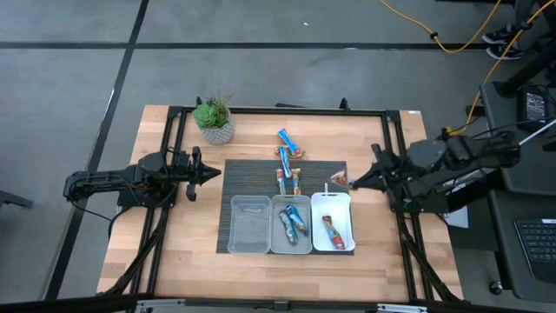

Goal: Pick and place Granola Bars by type
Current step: Put the red granola bar into the white bin

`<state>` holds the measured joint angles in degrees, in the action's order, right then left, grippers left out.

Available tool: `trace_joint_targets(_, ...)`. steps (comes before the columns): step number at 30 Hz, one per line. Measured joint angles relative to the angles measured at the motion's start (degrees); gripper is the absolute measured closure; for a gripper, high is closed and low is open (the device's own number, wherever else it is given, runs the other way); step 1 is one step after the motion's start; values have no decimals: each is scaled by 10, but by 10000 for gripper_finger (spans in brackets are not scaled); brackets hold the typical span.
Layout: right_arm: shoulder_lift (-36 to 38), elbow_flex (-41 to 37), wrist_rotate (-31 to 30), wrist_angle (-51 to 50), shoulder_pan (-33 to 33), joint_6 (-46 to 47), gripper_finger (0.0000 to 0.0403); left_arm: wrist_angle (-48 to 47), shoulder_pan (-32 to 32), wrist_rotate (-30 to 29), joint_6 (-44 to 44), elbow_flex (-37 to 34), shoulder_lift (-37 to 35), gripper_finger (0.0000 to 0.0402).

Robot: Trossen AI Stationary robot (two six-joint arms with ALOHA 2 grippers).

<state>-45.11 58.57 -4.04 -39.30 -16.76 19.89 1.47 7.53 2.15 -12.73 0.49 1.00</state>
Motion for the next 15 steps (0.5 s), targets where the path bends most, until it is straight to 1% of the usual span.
trace_joint_targets(4, 5, -64, -37, 32, -22, 77, 399, 0, 0, 0, 0, 0, 0, 395)
trace_joint_targets(8, 2, -113, -46, 95, -40, 140, 399, 0, 0, 0, 0, 0, 0, 395)
trace_joint_targets(11, -6, -129, -52, 123, -51, 183, 399, 0, 0, 0, 0, 0, 0, 395)
trace_joint_targets(15, -27, -131, -61, 114, -69, 234, 399, 0, 0, 0, 0, 0, 0, 395)
